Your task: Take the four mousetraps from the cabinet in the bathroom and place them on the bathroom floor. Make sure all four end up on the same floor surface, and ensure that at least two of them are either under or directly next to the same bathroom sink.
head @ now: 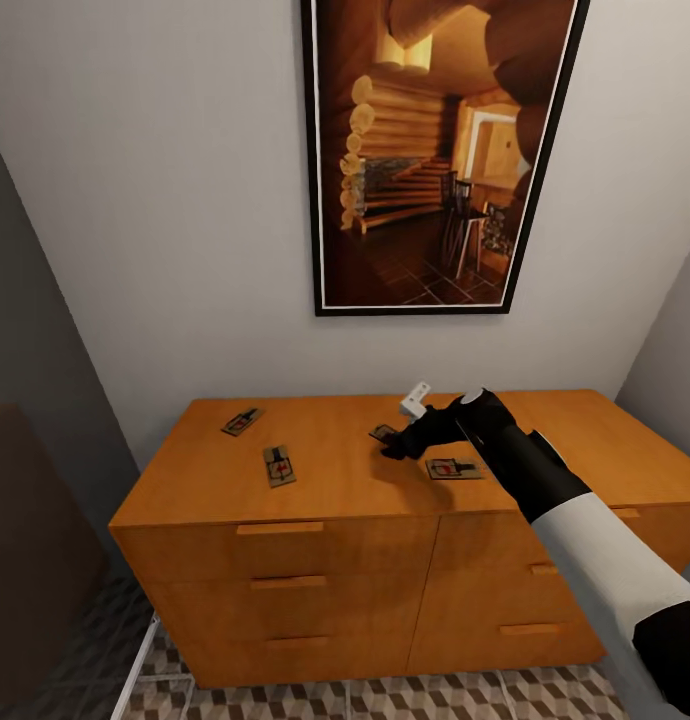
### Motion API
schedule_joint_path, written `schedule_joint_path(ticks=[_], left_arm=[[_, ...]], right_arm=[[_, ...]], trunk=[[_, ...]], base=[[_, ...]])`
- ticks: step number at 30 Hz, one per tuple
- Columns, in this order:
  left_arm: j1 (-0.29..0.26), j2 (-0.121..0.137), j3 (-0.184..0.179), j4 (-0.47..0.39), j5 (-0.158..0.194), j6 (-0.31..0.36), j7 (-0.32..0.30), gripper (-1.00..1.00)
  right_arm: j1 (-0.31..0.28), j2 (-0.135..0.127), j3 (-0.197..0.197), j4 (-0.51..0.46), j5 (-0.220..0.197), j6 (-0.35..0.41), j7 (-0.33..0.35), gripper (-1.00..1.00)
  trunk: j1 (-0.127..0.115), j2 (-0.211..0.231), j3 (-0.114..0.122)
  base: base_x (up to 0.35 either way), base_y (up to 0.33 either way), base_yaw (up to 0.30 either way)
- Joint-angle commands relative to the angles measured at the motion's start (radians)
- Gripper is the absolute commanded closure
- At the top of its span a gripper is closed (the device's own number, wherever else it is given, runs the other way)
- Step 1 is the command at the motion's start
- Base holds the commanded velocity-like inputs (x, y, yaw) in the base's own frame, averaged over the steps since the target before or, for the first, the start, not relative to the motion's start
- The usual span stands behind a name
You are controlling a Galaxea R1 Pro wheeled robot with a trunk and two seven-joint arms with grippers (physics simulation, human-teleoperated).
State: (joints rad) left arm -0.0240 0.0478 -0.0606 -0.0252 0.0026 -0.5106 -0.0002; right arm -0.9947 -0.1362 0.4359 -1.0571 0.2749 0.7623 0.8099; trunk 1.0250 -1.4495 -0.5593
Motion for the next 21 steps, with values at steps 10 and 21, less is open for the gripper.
schedule_joint_path(ticks=[10,21], left_arm=[[-0.001,0.0,-0.005,0.001,0.001,-0.003,0.0,-1.0],[-0.001,0.0,-0.005,0.005,0.0,-0.003,0.001,-1.0]], right_arm=[[-0.001,-0.065,-0.018,-0.001,-0.022,-0.065,0.136,-1.0],[-0.001,-0.099,-0.149,-0.001,-0.079,-0.108,0.205,-1.0]], trunk=[[0.0,-0.001,-0.001],[0.0,-0.001,-0.001]], base=[[0.0,0.0,0.0],[0.0,0.0,0.0]])
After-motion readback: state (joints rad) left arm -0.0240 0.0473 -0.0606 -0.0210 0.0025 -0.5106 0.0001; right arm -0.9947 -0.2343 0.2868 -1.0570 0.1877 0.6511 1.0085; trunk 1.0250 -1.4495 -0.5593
